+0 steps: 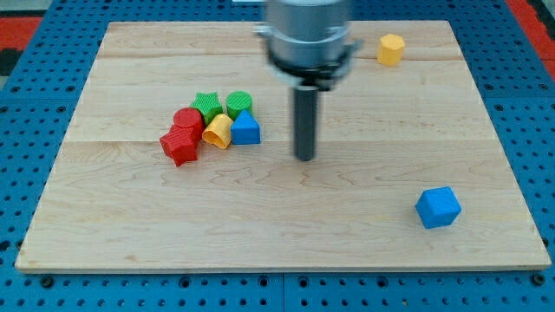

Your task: Move the yellow hexagon bottom to the yellow heart

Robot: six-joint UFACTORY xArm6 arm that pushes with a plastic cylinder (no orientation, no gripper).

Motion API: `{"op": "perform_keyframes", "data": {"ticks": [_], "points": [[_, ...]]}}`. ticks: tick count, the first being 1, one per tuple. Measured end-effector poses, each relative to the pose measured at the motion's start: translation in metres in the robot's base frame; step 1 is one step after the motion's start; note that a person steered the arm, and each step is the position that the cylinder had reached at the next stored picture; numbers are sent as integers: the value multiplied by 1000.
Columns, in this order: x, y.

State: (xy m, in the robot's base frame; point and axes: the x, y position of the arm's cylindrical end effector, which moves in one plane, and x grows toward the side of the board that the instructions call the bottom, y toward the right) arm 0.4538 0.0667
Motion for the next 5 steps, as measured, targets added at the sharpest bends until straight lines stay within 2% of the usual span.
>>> {"op": "perform_keyframes", "data": {"ticks": [2, 3, 5], "points": [[-142, 166], [-190, 166], [-178, 28]]}}
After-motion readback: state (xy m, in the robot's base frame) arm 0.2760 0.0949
